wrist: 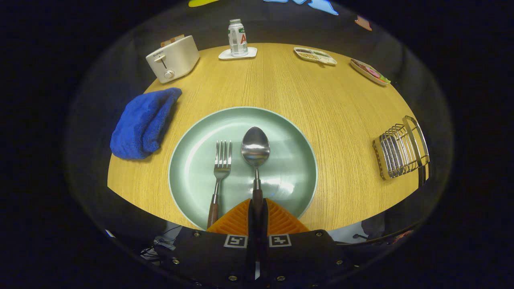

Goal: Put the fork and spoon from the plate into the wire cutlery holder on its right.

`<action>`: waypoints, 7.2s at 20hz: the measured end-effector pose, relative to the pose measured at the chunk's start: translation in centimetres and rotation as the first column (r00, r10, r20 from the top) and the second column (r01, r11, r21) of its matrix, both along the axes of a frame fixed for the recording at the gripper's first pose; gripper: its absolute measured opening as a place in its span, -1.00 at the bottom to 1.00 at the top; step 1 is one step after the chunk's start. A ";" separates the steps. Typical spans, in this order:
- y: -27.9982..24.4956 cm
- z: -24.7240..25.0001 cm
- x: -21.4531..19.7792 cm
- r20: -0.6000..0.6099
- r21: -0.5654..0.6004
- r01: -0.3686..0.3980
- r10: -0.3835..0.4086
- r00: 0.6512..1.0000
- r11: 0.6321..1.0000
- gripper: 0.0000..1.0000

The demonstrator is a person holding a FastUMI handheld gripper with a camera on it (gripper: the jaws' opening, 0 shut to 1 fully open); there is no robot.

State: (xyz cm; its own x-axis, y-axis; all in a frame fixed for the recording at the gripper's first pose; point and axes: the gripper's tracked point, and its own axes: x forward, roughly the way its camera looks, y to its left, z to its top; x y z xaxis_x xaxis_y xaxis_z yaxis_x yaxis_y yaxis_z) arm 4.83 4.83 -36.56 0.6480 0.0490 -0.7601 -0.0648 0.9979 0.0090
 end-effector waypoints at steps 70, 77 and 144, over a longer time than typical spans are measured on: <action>-18.7 14.8 0.4 0.075 0.163 0.447 -0.462 0.883 0.880 0.98; -9.9 14.9 1.6 0.114 0.123 0.254 -0.268 0.957 0.959 0.98; -11.4 11.8 3.7 0.037 0.054 0.373 -0.375 0.926 0.926 -0.99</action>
State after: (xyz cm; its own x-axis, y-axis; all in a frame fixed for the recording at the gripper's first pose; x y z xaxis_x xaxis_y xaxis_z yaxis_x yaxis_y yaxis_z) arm 8.54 -6.54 -24.78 0.6600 -0.1697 -0.7318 0.3112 0.9484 0.0608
